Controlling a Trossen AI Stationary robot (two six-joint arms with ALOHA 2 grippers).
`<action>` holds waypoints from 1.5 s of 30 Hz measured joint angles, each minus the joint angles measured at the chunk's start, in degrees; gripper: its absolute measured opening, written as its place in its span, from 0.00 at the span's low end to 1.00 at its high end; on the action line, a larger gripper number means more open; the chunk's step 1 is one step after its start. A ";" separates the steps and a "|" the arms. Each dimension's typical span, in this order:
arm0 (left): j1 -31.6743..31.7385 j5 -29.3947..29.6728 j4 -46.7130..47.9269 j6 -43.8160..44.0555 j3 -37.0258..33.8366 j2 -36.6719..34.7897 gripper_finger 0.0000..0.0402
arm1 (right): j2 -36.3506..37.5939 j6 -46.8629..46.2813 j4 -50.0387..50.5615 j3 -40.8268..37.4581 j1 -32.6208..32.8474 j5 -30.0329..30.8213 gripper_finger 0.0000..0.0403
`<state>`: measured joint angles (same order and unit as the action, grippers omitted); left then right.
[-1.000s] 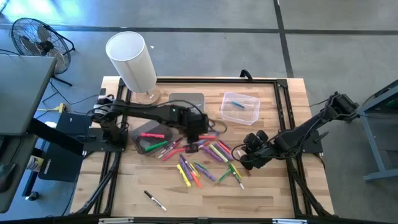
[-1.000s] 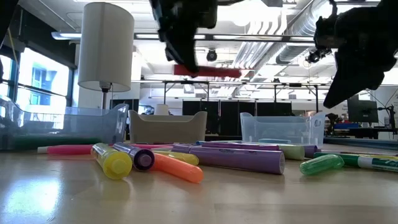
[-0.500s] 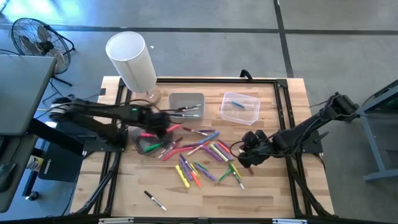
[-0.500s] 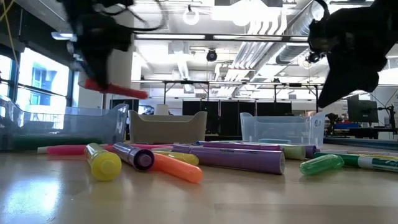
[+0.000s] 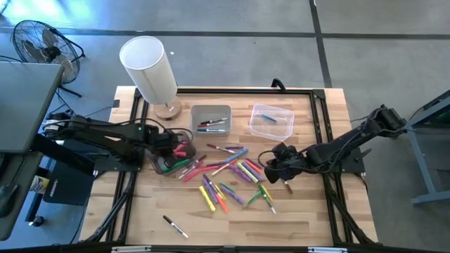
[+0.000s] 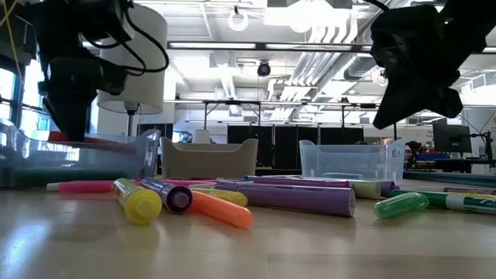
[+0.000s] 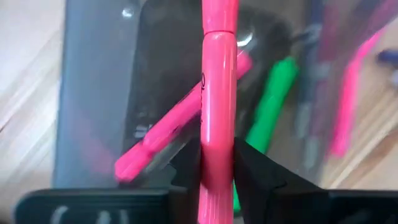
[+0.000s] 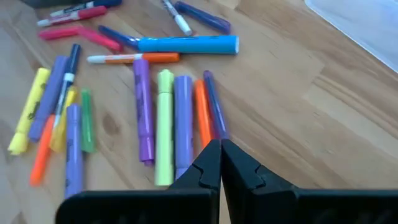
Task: Pick & Place Markers
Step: Put the orange highlighter pen into the black bin, then put the brown marker pen into the white bin
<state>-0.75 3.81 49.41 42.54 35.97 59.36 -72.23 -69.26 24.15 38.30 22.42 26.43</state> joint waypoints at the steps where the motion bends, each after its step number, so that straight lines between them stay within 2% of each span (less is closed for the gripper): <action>1: 0.00 0.04 -0.78 0.13 -0.02 0.19 0.25 | -0.04 -0.31 0.00 -0.01 -0.13 0.00 0.00; 5: 0.01 0.23 0.10 -0.17 -0.05 0.12 0.41 | -0.16 -1.74 -0.60 0.00 -0.73 0.00 0.00; 8: 0.00 0.28 0.10 -0.23 -0.05 0.08 0.46 | -0.17 -2.53 -1.06 -0.02 -0.77 0.15 0.00; 14: 0.00 0.02 1.15 -0.21 0.99 -0.63 0.48 | -0.17 -2.45 -1.14 -0.02 -0.77 0.03 0.00; 21: 0.00 2.82 1.16 2.75 9.10 -1.45 0.48 | -0.17 1.74 -1.36 -0.02 -0.76 0.01 0.00; 25: -0.02 4.71 -0.30 3.23 13.75 -1.03 0.39 | -0.17 2.34 -1.36 -0.02 -0.75 -0.01 0.00; 27: -0.02 4.57 -3.61 3.80 15.06 0.11 0.29 | -0.17 2.41 -1.34 -0.02 -0.75 -0.01 0.00; 30: -1.63 1.95 -6.84 4.43 16.02 2.36 0.10 | -0.17 2.48 -1.34 -0.02 -0.75 -1.78 0.00; 32: -3.96 1.19 -10.15 5.08 16.19 4.40 0.03 | -0.15 4.12 -1.31 -0.02 -0.75 -3.99 0.00; 37: -10.66 1.27 -19.41 8.39 16.17 11.31 0.01 | 0.83 4.98 4.67 -0.02 -1.06 -9.26 0.00; 42: -15.29 1.22 -27.61 10.94 16.15 17.04 0.01 | 2.02 0.97 22.88 1.00 -0.83 -12.01 0.00; 45: -16.30 1.23 -29.40 12.23 16.10 19.50 0.00 | 1.78 1.23 32.29 1.16 -1.07 -13.00 0.00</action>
<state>-17.05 5.05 20.01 54.77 52.07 78.87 -70.45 -68.02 56.44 39.46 21.35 13.43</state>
